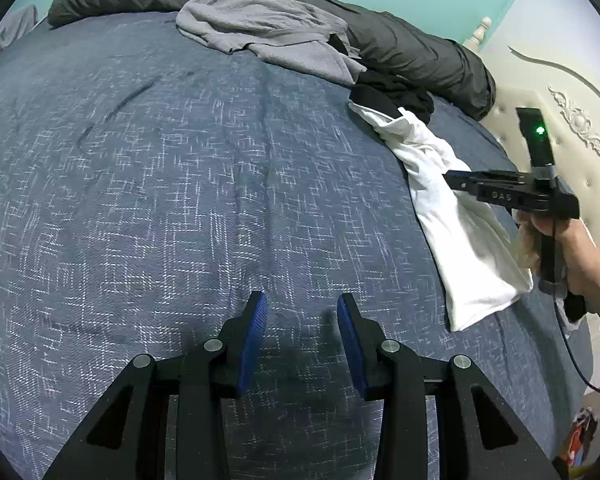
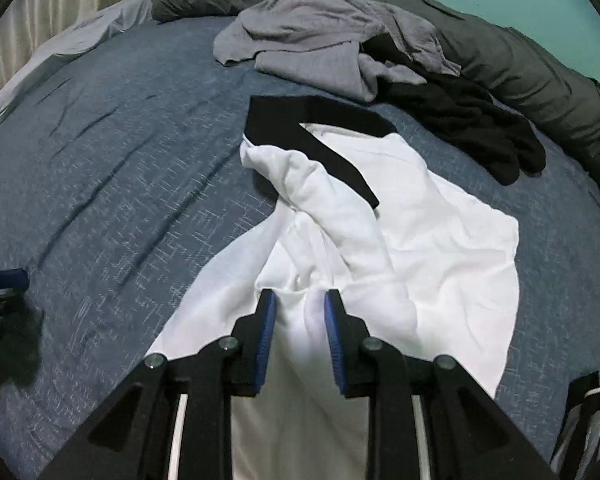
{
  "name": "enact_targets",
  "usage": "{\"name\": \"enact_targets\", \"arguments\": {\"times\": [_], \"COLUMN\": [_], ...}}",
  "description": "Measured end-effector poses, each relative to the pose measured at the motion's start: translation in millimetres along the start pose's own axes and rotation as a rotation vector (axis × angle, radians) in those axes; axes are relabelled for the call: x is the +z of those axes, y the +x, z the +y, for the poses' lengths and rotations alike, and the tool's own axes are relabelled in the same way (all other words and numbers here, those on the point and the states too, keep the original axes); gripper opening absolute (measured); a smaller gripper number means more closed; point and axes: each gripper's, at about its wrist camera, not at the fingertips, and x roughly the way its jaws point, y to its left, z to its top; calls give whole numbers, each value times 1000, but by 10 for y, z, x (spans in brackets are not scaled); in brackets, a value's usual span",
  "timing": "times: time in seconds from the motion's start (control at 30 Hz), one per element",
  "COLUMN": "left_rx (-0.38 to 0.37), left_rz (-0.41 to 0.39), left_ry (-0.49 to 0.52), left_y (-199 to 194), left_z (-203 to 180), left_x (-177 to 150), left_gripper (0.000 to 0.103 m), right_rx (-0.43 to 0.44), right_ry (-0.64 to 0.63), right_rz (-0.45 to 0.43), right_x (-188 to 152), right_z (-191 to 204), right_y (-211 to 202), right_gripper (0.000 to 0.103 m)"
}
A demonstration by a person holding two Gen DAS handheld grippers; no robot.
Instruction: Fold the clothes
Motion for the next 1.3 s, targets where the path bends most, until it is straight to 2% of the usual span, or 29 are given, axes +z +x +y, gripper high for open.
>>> {"name": "enact_targets", "arguments": {"times": [0.17,0.2,0.27,0.37,0.63,0.83,0.97,1.13,1.23,1.3], "left_rx": [-1,-1,-2,-1,0,2,5,6,8,8], "left_rz": [2,3,5,5,7,6,8,12,14,15], "left_ry": [4,5,4,5,8,4,2,4,4,5], "left_y": [5,8,16,22,34,37,48,61,66,65], "left_z": [-11,-11,-11,-10,-19,-2,8,15,21,22], "left_x": [-1,-2,-3,3,-9,-7,-11,-9,-15,-18], "left_gripper": [40,40,40,40,40,40,40,40,40,40], "right_rx": [11,20,16,37,23,-58,-169,-285,-299,-289], "right_ry": [-8,0,9,28,83,130,207,368,459,486], "right_rz": [12,3,-14,-38,-128,-177,-190,-124,-15,17], "right_x": [-42,-48,-59,-65,50,146,202,174,77,32], "right_z": [-16,-34,-69,-127,-315,-553,-920,-1484,-1715,-1773], "right_y": [71,50,5,-83,-341,-466,-503,-326,-87,8], "right_gripper": [24,14,3,2,2,1,1,1,2,2]}}
